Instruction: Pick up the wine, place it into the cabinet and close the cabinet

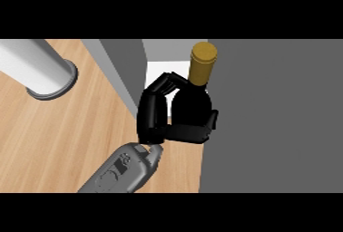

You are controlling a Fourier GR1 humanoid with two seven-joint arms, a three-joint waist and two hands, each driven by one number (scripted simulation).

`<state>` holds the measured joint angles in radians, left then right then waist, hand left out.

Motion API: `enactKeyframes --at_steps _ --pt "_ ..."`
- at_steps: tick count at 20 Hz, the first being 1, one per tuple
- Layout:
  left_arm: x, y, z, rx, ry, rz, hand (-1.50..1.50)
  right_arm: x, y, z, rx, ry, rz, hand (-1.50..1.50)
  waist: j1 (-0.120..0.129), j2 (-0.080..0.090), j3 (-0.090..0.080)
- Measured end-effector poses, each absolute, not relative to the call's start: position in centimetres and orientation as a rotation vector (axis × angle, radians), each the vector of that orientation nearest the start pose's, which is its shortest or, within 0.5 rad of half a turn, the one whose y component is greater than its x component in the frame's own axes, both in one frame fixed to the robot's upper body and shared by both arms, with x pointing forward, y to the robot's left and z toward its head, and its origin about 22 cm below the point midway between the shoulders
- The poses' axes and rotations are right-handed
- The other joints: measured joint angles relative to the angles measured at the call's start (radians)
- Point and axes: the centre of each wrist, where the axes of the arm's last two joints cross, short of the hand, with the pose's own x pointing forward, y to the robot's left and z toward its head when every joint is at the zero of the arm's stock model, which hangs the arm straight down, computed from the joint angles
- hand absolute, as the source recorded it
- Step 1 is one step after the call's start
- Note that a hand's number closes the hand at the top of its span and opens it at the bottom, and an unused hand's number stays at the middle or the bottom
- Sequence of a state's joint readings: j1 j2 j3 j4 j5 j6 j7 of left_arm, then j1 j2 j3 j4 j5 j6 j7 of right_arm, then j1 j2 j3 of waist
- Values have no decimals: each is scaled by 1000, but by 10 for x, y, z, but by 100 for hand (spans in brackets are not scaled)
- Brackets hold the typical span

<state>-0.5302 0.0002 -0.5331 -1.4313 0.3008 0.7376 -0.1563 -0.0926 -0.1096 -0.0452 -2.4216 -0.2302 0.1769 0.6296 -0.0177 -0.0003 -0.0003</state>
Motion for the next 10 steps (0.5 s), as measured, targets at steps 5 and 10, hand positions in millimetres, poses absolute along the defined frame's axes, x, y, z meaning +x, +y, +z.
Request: enactKeyframes --at_steps 5,10 --pt "296 53 66 -105 -1894 83 150 167 -234 202 187 -1878 293 -150 4 0 0" --pt "303 53 51 -41 -1911 55 150 168 -234 203 186 -1880 292 -150 3 0 0"
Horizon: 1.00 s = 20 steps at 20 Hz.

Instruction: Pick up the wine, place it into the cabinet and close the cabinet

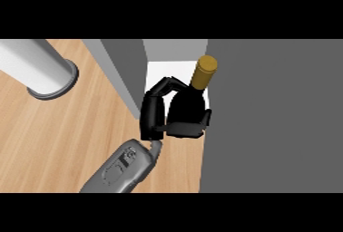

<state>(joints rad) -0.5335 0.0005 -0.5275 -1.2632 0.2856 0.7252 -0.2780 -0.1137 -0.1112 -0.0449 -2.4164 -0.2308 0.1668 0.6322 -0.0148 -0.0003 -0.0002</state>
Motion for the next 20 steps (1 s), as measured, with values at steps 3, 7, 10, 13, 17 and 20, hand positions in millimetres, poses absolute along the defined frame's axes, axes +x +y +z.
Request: enactKeyframes --at_steps 3,7,10,13,17,20 --pt "305 56 41 -17 -1925 52 150 168 -235 202 179 -1884 299 -150 1 0 0" --pt "319 62 43 14 -1926 77 150 166 -241 200 162 -1882 293 -150 -1 0 0" --pt "324 74 34 21 -1927 94 150 167 -241 198 168 -1886 293 -150 2 0 0" --pt "333 75 33 26 -1925 112 150 168 -236 201 190 -1883 293 -150 1 1 0" --pt "345 84 33 20 -1903 109 150 169 -234 204 194 -1878 282 -150 1 0 0" --pt "352 85 33 9 -1887 111 150 166 -238 199 186 -1876 282 -150 -1 0 0"
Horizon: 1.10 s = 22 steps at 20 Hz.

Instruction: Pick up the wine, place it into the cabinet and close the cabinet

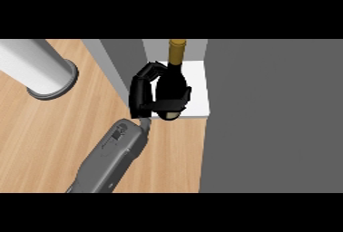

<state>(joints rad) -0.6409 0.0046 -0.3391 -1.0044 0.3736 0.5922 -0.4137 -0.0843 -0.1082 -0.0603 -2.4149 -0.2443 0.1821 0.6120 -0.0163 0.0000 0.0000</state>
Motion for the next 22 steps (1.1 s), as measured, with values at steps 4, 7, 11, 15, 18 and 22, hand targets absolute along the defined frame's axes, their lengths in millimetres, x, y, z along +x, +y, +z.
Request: enactKeyframes --at_steps 4,7,11,15,18,22 --pt "366 87 35 -1 -1860 120 150 168 -239 201 178 -1880 287 -150 -3 1 0" --pt "378 86 38 18 -1847 106 150 169 -239 202 183 -1875 288 -150 -6 2 0" --pt "385 82 39 46 -1841 97 150 170 -241 204 178 -1880 280 -150 -6 1 0" --pt "398 87 38 70 -1852 100 150 169 -239 199 199 -1874 287 -150 -14 3 0" --pt "404 88 38 110 -1886 91 150 170 -236 200 217 -1873 291 -150 -14 4 -1" --pt "412 90 38 158 -1920 94 150 170 -234 199 235 -1875 292 -150 -19 5 -1"
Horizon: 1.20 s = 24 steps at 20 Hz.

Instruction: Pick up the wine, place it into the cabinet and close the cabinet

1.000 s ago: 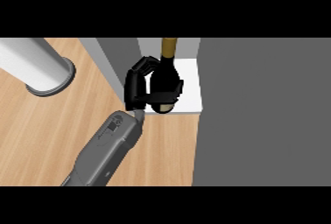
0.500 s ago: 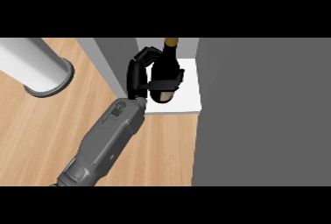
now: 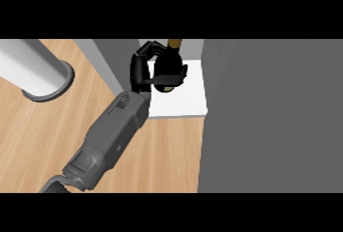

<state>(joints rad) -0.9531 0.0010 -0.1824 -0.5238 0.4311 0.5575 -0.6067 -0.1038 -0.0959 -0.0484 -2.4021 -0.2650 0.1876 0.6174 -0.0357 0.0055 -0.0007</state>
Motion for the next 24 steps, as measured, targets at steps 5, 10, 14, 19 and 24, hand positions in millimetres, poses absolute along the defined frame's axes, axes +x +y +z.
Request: enactKeyframes --at_steps 5,10,14,19,24 --pt "422 94 42 188 -1946 95 150 170 -234 196 244 -1883 291 -150 -3 2 0" --pt "428 93 45 163 -1918 140 150 171 -233 196 255 -1895 295 -150 -10 4 0" --pt "429 97 42 126 -1881 211 150 169 -229 192 283 -1885 291 -150 -13 4 1" --pt "431 100 39 100 -1867 257 150 169 -226 190 303 -1883 306 -150 -24 7 1" --pt "431 101 36 99 -1868 256 150 170 -226 191 299 -1890 306 -150 -26 8 3"
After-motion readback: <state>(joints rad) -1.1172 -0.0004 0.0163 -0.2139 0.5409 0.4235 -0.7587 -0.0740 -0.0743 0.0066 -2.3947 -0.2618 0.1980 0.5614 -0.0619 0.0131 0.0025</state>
